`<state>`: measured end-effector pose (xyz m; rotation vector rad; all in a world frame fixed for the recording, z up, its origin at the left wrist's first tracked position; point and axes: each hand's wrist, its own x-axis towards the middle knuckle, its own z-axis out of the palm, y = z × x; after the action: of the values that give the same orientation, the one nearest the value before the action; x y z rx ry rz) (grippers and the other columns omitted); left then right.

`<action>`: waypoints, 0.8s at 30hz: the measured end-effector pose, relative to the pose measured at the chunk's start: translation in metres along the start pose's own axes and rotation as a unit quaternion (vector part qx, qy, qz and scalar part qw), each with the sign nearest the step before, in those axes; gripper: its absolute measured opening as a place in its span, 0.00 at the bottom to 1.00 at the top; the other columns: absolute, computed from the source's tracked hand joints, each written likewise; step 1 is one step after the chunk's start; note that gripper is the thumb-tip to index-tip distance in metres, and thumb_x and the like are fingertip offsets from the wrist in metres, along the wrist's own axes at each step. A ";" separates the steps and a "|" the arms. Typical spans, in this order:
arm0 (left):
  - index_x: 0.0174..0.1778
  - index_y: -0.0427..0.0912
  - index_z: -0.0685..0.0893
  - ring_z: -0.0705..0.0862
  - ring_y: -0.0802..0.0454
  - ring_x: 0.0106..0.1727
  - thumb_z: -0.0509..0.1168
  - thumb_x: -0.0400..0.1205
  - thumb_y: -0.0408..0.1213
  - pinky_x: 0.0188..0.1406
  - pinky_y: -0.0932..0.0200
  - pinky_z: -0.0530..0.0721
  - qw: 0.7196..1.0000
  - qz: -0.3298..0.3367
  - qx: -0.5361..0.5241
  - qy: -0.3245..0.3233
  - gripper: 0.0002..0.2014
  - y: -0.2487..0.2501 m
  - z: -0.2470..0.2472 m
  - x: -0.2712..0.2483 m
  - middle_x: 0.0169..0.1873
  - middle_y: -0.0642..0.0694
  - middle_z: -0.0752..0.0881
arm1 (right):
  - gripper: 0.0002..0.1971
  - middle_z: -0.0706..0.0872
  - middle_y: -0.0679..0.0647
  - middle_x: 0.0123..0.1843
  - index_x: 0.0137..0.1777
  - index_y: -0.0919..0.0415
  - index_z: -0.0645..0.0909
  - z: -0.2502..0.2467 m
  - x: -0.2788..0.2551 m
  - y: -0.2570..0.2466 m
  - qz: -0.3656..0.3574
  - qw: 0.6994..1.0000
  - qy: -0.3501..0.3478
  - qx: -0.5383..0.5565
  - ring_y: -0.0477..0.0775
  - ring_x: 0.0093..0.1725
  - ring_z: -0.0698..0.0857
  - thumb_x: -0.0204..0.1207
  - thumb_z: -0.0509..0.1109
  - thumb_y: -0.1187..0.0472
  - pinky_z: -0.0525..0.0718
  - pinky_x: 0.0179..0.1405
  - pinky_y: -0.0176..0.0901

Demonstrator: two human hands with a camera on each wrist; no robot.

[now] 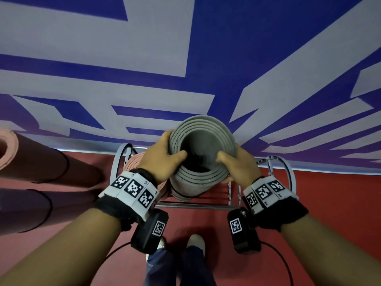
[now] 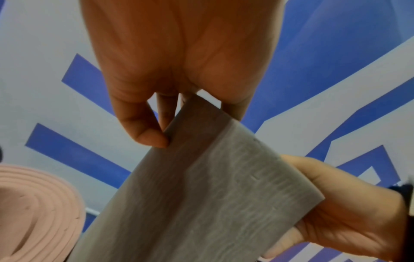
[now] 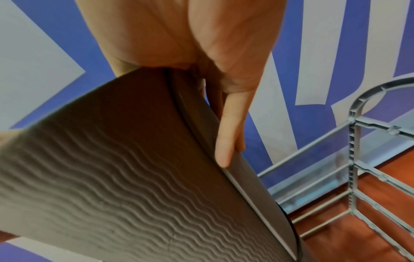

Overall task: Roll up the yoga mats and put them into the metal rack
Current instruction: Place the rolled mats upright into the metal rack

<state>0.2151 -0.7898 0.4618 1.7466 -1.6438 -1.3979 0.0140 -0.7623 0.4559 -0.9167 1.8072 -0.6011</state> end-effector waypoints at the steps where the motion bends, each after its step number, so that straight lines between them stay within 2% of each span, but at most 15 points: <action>1: 0.76 0.52 0.69 0.83 0.49 0.58 0.68 0.80 0.38 0.61 0.55 0.80 1.000 -0.002 0.002 -0.004 0.28 -0.002 0.002 -0.001 0.56 0.51 0.84 | 0.13 0.87 0.53 0.49 0.59 0.52 0.82 0.001 0.000 0.004 0.003 1.000 -0.001 0.005 0.56 0.50 0.88 0.73 0.70 0.59 0.92 0.41 0.57; 3: 0.78 0.52 0.66 0.83 0.50 0.55 0.68 0.80 0.38 0.55 0.60 0.78 0.999 -0.015 0.022 -0.020 0.30 -0.007 0.006 -0.003 0.55 0.51 0.84 | 0.13 0.87 0.52 0.49 0.58 0.49 0.81 0.004 0.002 0.013 0.021 1.000 -0.010 0.015 0.55 0.50 0.88 0.73 0.71 0.60 0.91 0.45 0.59; 5: 0.79 0.52 0.65 0.82 0.50 0.53 0.68 0.80 0.38 0.52 0.63 0.75 0.998 -0.030 0.040 -0.033 0.32 -0.016 0.011 0.000 0.57 0.47 0.85 | 0.15 0.87 0.54 0.50 0.59 0.51 0.80 0.010 0.005 0.023 0.033 0.999 -0.025 0.016 0.55 0.50 0.87 0.73 0.71 0.61 0.92 0.42 0.55; 7: 0.80 0.49 0.65 0.82 0.46 0.58 0.69 0.79 0.36 0.54 0.62 0.75 0.997 -0.041 0.049 -0.036 0.33 -0.025 0.016 0.005 0.61 0.43 0.84 | 0.16 0.87 0.56 0.51 0.60 0.52 0.79 0.016 0.011 0.031 0.034 0.999 -0.038 0.010 0.56 0.51 0.87 0.72 0.71 0.60 0.92 0.41 0.54; 9: 0.79 0.48 0.66 0.82 0.43 0.62 0.70 0.79 0.36 0.56 0.61 0.75 0.996 -0.055 0.060 -0.039 0.33 -0.034 0.020 0.012 0.63 0.42 0.84 | 0.18 0.87 0.54 0.53 0.61 0.49 0.79 0.022 0.018 0.040 0.039 0.998 -0.050 0.008 0.55 0.53 0.87 0.70 0.71 0.58 0.91 0.45 0.56; 13: 0.79 0.47 0.66 0.82 0.42 0.63 0.70 0.78 0.36 0.58 0.59 0.75 0.993 -0.075 0.077 -0.041 0.33 -0.050 0.030 0.021 0.63 0.41 0.84 | 0.17 0.87 0.53 0.52 0.59 0.48 0.80 0.031 0.031 0.055 0.056 0.997 -0.052 0.003 0.55 0.53 0.87 0.70 0.71 0.59 0.91 0.48 0.60; 16: 0.78 0.46 0.65 0.82 0.41 0.63 0.70 0.79 0.36 0.54 0.61 0.73 0.992 -0.077 0.090 -0.037 0.32 -0.058 0.038 0.024 0.62 0.40 0.84 | 0.19 0.86 0.54 0.56 0.63 0.50 0.78 0.035 0.038 0.066 0.064 0.996 -0.068 0.012 0.57 0.56 0.86 0.72 0.71 0.61 0.90 0.50 0.61; 20: 0.80 0.44 0.61 0.81 0.39 0.65 0.69 0.79 0.34 0.54 0.62 0.70 0.990 -0.079 0.112 -0.038 0.34 -0.069 0.048 0.027 0.64 0.37 0.83 | 0.23 0.85 0.53 0.56 0.68 0.50 0.75 0.041 0.045 0.080 0.058 0.996 -0.074 0.002 0.57 0.56 0.87 0.73 0.71 0.62 0.91 0.46 0.57; 24: 0.80 0.43 0.62 0.81 0.38 0.65 0.70 0.79 0.33 0.58 0.59 0.73 0.988 -0.090 0.119 -0.040 0.35 -0.082 0.058 0.031 0.63 0.36 0.83 | 0.26 0.86 0.52 0.55 0.71 0.47 0.73 0.050 0.053 0.098 0.053 0.996 -0.073 -0.008 0.56 0.54 0.87 0.73 0.71 0.61 0.92 0.44 0.55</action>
<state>0.2063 -0.7761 0.3574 2.0411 -1.7972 -1.4137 0.0160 -0.7465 0.3349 -0.8471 1.7197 -0.4434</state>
